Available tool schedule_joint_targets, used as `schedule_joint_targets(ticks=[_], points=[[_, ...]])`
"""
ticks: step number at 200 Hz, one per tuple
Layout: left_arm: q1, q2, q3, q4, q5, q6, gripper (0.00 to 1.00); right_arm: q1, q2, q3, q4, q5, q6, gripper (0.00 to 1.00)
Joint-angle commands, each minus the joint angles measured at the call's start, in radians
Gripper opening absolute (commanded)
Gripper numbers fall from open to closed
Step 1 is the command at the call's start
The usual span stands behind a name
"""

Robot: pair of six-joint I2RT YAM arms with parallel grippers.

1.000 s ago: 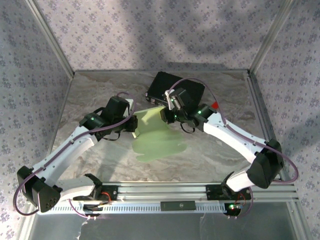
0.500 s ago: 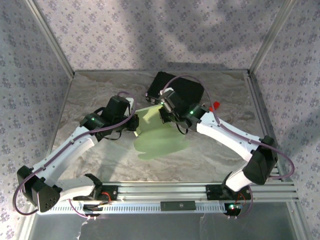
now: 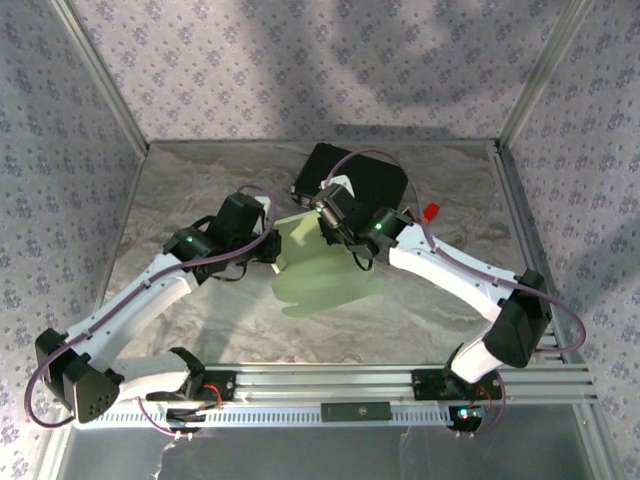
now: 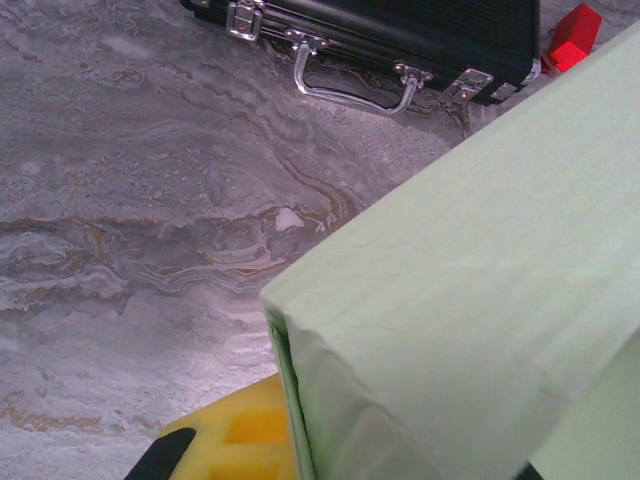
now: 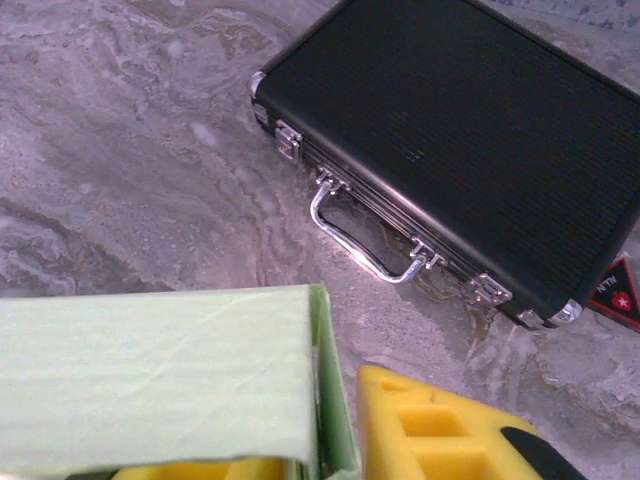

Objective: Fold the paper box

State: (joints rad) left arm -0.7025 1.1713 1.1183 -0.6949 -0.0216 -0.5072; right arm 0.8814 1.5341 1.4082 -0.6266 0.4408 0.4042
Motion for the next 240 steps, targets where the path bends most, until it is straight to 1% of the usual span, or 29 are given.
schedule_joint_targets(ticks=[1, 7, 22, 44, 62, 96, 117, 134, 141, 159, 167, 189, 203, 240], points=[[-0.028, 0.010, 0.034, -0.003, 0.001, -0.019, 0.00, -0.018, 0.000, 0.037, -0.025, 0.076, 0.013, 0.24], [-0.032, 0.012, 0.034, -0.001, 0.000, -0.020, 0.00, -0.019, 0.003, 0.041, -0.029, 0.075, 0.012, 0.22], [-0.036, 0.016, 0.037, 0.002, -0.006, -0.022, 0.00, -0.019, 0.015, 0.052, -0.041, 0.083, 0.013, 0.12], [-0.038, 0.020, 0.047, -0.008, -0.009, -0.021, 0.00, -0.015, 0.017, 0.047, -0.047, 0.107, 0.021, 0.11], [-0.039, 0.016, 0.047, -0.005, -0.009, -0.021, 0.00, -0.009, 0.015, 0.044, -0.049, 0.139, 0.028, 0.00], [-0.041, 0.013, 0.051, -0.003, -0.012, -0.024, 0.00, -0.001, 0.028, 0.061, -0.079, 0.185, 0.044, 0.00], [-0.040, 0.010, 0.051, -0.004, -0.016, -0.025, 0.00, -0.004, 0.028, 0.063, -0.080, 0.158, 0.050, 0.00], [-0.040, 0.009, 0.049, -0.004, -0.024, -0.029, 0.00, -0.010, 0.017, 0.058, -0.061, 0.088, 0.042, 0.22], [-0.041, 0.010, 0.048, -0.004, -0.030, -0.031, 0.00, -0.010, 0.006, 0.057, -0.050, 0.059, 0.034, 0.29], [-0.041, 0.011, 0.047, -0.002, -0.039, -0.037, 0.00, -0.006, -0.014, 0.070, -0.039, -0.022, 0.012, 0.42], [-0.041, 0.013, 0.047, 0.000, -0.042, -0.037, 0.00, -0.003, -0.019, 0.079, -0.042, -0.053, 0.002, 0.47], [-0.039, 0.021, 0.048, 0.003, -0.048, -0.039, 0.00, -0.003, -0.031, 0.103, -0.061, -0.128, -0.007, 0.53], [-0.039, 0.025, 0.049, 0.003, -0.047, -0.038, 0.00, -0.012, -0.046, 0.100, -0.056, -0.179, -0.008, 0.56], [-0.038, 0.030, 0.058, -0.002, -0.049, -0.036, 0.00, -0.033, -0.097, 0.099, -0.074, -0.230, -0.013, 0.60]])
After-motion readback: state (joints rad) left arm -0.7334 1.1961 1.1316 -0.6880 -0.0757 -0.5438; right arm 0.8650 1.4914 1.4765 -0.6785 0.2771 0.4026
